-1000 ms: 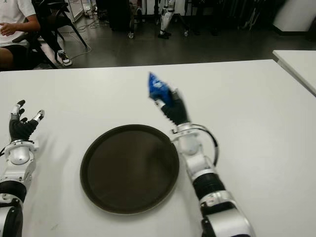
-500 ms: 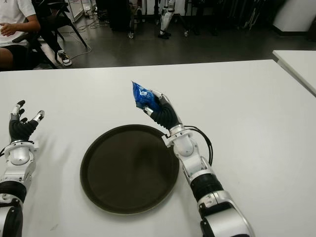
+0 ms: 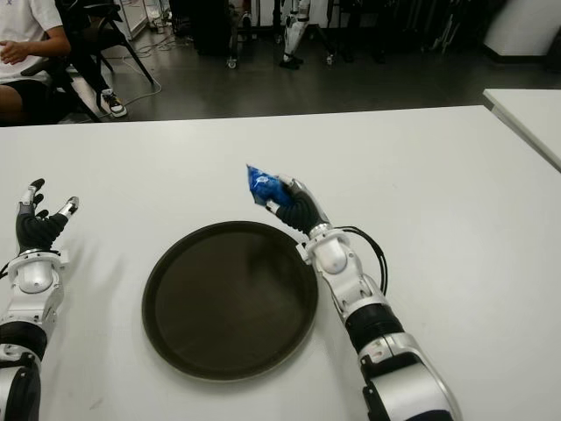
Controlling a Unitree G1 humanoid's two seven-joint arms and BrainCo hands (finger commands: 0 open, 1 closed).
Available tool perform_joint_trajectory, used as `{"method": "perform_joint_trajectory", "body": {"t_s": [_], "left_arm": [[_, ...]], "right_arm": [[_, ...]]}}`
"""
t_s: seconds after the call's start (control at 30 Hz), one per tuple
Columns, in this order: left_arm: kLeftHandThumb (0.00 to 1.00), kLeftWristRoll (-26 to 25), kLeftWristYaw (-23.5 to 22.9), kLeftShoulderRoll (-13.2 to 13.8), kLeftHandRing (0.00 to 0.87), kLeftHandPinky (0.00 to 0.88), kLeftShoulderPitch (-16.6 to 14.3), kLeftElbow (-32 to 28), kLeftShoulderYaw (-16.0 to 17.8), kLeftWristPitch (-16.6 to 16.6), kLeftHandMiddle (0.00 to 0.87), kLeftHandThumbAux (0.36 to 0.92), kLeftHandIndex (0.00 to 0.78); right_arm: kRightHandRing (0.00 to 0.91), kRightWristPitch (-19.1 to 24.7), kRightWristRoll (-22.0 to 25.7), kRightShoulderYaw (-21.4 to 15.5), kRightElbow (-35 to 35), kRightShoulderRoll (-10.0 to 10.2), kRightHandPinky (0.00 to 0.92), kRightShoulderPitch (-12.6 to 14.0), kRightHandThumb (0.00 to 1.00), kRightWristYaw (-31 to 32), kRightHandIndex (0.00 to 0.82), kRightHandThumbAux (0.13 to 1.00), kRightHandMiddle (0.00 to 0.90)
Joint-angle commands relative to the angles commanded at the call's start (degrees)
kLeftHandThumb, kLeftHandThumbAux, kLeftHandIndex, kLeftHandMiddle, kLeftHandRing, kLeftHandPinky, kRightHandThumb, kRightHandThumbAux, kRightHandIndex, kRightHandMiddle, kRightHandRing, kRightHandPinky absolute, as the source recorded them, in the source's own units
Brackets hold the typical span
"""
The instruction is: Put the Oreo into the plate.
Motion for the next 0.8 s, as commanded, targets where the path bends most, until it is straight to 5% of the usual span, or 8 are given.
{"method": "perform_joint_trajectory", "body": {"t_s": [0.5, 0.8], "left_arm": [[0.0, -0.8, -0.8, 0.4, 0.0, 0.0, -0.7, 1.9, 0.6, 0.5, 0.0, 0.702, 0.0], [0.0, 0.0, -0.1, 0.0, 0.0, 0.0, -0.2, 0.5, 0.0, 0.3, 0.0, 0.702, 0.002]], "right_arm": [[0.82, 5.6, -2.5, 2.6, -5.5, -1.6, 0.825, 1.1, 0.855, 3.1, 0.407, 0.675, 0.52], [0.826, 6.7, -1.6, 4.0, -8.8, -3.4, 0.831, 1.9, 0.854, 10.8, 0.403, 0.676, 0.522]]}}
